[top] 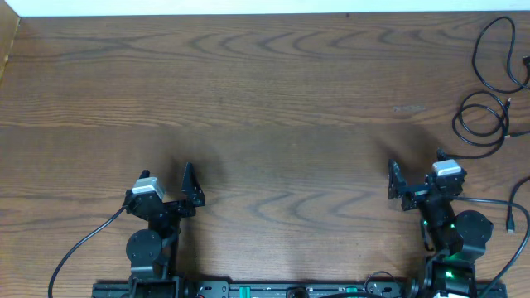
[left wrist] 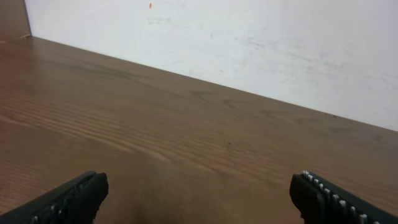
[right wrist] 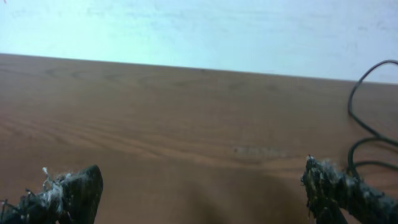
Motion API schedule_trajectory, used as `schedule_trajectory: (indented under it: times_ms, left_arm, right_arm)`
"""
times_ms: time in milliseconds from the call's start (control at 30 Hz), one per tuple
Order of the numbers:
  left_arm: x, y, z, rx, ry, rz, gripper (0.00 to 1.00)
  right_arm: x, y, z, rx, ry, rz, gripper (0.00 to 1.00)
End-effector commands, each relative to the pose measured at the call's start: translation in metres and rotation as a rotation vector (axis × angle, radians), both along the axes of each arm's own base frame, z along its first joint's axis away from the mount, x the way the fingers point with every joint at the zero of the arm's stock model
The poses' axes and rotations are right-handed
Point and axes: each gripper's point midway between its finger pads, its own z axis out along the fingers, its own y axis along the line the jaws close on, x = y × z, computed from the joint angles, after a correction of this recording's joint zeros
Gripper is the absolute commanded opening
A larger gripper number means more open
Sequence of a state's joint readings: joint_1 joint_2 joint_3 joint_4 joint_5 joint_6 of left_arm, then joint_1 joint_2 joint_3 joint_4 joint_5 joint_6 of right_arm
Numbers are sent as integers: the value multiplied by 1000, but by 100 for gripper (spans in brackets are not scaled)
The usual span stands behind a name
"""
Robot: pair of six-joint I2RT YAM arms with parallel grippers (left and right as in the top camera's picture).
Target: Untangle cables
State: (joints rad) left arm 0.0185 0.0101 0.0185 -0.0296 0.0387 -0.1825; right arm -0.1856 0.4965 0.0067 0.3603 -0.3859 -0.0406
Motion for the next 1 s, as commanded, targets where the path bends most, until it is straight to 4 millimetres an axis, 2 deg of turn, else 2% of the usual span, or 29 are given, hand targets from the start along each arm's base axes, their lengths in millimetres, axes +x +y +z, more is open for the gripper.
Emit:
schedule_trajectory:
  times_ms: [0, 467, 500, 800, 900, 967]
  left_arm:
    - [-1, 3, -16, 5, 52, 21, 98]
    - [-1, 3, -16, 5, 52, 21, 98]
    - [-1, 3, -16, 5, 52, 21, 98]
    - [-1, 3, -16, 5, 52, 21, 98]
    - [-1, 3, -16, 5, 52, 21, 98]
    - [-1, 3, -16, 5, 52, 21, 98]
  right_arm:
    - [-4, 3, -1, -5, 3, 7, 99]
    - [-27, 0, 13, -21, -61, -35, 99]
    - [-28, 0, 18, -24, -85, -36, 99]
    - [-28, -1, 17, -24, -81, -39, 99]
    - [-27, -7, 17, -20, -78, -78, 99]
    - [-26, -17, 15, 27, -64, -150, 99]
